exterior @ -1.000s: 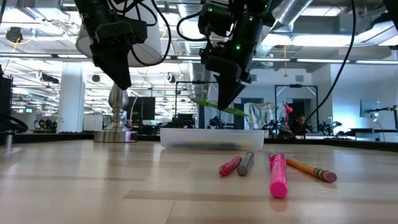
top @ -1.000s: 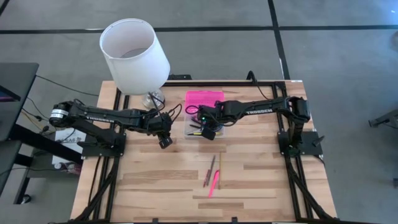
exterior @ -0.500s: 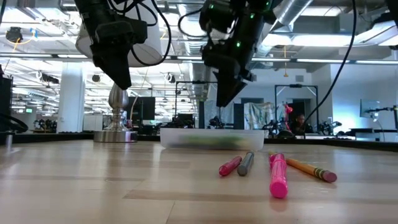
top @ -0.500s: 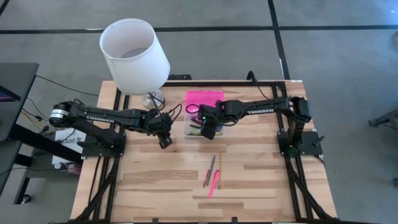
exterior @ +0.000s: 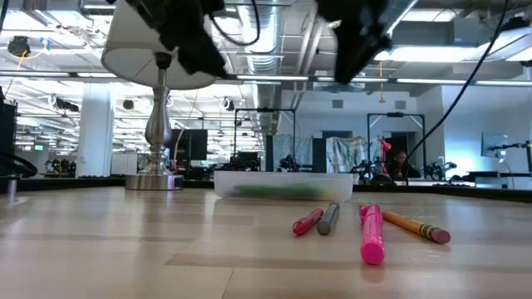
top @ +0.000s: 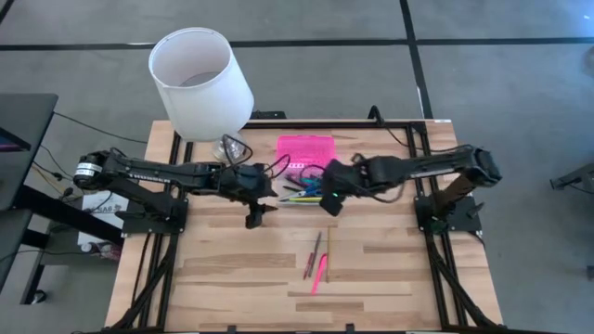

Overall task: Pick & place school supplies into a supply box
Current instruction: Put the red crayon into the pink supply box

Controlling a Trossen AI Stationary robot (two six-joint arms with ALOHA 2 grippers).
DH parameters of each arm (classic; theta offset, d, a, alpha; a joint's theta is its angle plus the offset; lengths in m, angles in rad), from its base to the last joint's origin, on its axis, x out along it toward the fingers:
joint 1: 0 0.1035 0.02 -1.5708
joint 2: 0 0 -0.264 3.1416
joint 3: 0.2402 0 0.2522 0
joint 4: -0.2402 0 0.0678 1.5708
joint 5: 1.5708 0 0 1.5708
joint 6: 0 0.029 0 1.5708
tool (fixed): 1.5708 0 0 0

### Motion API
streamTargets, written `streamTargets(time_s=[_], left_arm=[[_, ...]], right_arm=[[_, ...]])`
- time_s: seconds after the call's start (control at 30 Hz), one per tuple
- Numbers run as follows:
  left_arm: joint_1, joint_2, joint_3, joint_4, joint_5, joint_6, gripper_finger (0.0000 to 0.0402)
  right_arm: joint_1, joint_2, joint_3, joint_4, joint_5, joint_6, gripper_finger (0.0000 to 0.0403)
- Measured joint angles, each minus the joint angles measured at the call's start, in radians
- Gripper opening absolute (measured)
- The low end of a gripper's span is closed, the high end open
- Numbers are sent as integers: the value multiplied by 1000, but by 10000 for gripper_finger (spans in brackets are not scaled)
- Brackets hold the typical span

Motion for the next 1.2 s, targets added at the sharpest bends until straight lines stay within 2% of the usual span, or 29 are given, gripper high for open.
streamTargets(time_s=[0.2,0.33,0.6,0.73,1.2], left_arm=[[1,18,0,139,67,145,190],[1,73,1,226,120,203,190],[-5,261,0,418,368,207,190],[-4,331,22,466,427,211,190],[-9,557,134,456,373,356,190]], right_arm=[[152,-74,0,-196,102,330,118],[267,-89,-1,-298,150,552,118],[444,-70,-7,-401,161,910,118],[509,-69,-7,-432,161,1065,118],[659,-27,-6,-444,156,1354,118]])
